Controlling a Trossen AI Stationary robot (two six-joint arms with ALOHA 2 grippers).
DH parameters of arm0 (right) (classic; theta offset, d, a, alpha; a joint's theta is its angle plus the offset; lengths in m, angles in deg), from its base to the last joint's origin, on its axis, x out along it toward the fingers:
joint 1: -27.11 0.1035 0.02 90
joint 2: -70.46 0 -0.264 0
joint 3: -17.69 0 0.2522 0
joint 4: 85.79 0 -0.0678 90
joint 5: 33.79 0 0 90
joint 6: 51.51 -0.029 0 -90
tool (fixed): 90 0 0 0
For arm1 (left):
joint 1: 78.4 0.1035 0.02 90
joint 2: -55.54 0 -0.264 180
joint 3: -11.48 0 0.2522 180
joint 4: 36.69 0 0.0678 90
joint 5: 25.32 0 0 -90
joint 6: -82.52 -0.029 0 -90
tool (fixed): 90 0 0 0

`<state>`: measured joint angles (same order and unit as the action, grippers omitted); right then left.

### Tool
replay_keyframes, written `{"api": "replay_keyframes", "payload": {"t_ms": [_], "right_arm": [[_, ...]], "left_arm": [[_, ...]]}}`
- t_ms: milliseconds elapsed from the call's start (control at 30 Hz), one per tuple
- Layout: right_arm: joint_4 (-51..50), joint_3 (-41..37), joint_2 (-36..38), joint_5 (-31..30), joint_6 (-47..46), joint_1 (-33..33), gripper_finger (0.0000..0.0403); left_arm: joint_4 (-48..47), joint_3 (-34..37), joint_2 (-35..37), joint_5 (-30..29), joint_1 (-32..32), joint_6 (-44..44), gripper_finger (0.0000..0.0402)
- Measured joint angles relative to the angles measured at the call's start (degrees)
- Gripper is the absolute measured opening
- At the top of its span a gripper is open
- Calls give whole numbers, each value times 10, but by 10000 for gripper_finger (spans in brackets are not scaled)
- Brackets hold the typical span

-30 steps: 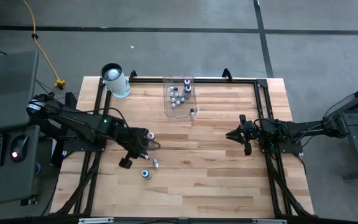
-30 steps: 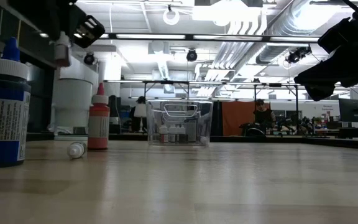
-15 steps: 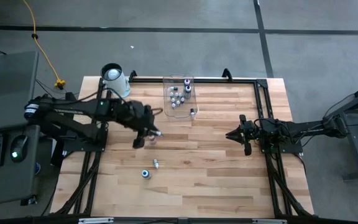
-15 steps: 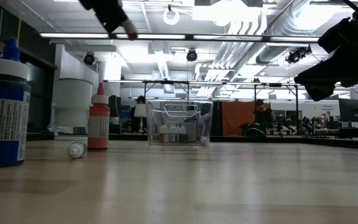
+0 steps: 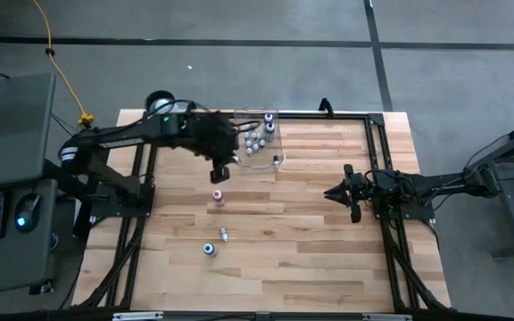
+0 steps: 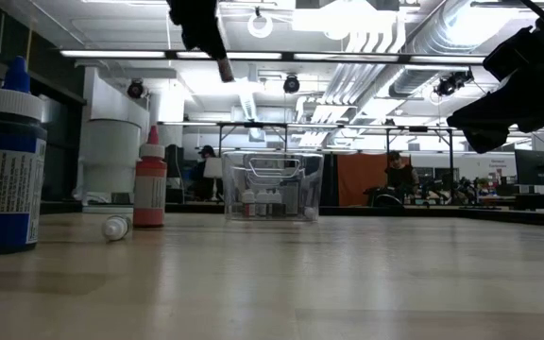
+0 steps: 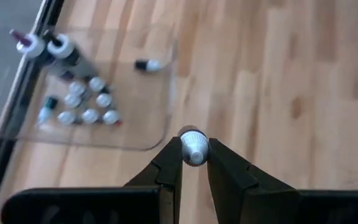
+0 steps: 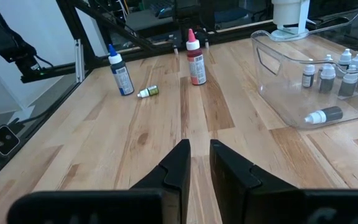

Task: Pick & Place food coloring
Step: Put the small violet food coloring bottle into the container

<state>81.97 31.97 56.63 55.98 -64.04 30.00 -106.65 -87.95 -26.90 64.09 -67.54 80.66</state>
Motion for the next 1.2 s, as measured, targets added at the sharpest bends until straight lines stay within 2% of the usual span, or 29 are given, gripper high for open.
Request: {"api": "replay_keyframes", "payload": {"t_ms": [200, 400, 833, 1067, 1200], "right_arm": [[0, 0, 0, 0, 0, 0, 50], [0, 0, 0, 0, 0, 0, 50], [0, 0, 0, 0, 0, 0, 46], [0, 0, 0, 0, 0, 0, 52], [0, 0, 0, 0, 0, 0, 52]], "left_arm": [[-64, -88, -96, -32, 25, -52, 52], [-70, -145, -178, -49, 30, -99, 52], [-16, -156, -272, -58, 73, -149, 52], [37, -156, -309, -3, 103, -134, 52], [42, -156, -337, 0, 106, -129, 52]]}}
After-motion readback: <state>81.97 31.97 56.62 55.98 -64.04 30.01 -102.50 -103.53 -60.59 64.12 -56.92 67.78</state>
